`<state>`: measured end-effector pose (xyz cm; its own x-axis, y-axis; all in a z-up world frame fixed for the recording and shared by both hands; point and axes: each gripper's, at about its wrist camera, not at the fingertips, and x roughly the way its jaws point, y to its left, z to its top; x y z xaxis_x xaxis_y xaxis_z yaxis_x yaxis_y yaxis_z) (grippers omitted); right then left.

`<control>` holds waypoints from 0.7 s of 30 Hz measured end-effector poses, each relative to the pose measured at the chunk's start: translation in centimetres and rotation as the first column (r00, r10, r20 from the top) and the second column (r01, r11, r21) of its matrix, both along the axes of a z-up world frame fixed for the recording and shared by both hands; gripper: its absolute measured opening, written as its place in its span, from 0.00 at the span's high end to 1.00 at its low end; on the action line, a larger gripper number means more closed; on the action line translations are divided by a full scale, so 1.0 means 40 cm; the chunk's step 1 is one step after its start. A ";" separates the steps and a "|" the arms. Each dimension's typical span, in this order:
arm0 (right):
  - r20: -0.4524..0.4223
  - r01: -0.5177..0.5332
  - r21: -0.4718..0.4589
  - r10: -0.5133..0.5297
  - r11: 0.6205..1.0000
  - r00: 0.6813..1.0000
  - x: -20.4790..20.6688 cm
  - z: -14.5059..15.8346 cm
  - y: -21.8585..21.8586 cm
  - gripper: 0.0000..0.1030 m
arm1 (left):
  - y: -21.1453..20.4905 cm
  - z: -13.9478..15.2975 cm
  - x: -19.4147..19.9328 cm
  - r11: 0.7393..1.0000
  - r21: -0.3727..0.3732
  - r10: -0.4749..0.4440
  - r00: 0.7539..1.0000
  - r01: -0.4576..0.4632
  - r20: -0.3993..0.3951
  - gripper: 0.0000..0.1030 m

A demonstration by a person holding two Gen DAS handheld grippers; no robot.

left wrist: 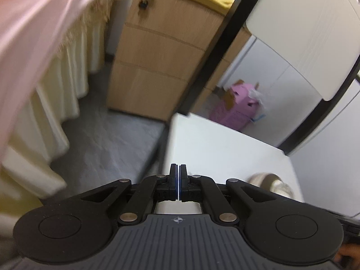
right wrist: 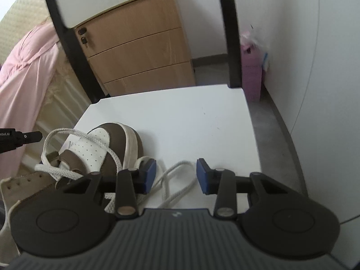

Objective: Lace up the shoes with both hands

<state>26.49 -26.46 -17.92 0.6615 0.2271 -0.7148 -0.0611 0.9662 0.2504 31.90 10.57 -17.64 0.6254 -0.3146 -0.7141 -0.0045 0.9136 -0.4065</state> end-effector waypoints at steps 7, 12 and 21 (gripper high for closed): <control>-0.049 0.036 0.129 -0.030 0.991 0.998 0.002 -0.010 -0.029 0.61 | -0.041 -0.019 0.003 0.997 0.024 -0.066 0.997 0.067 -0.037 0.97; -0.077 0.018 0.089 -0.011 0.996 0.997 0.021 -0.016 0.000 0.61 | -0.058 -0.024 0.005 0.996 0.057 -0.071 0.997 0.073 -0.041 0.94; -0.028 0.001 0.071 0.001 0.997 1.000 0.045 -0.025 0.020 0.98 | -0.072 -0.035 0.006 0.994 0.094 -0.049 0.997 0.054 -0.054 0.65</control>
<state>28.28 -25.65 -18.90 0.6413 0.2784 -0.7150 -0.0536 0.9458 0.3202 32.14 7.68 -19.05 0.5714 -0.2748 -0.7733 0.0252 0.9477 -0.3181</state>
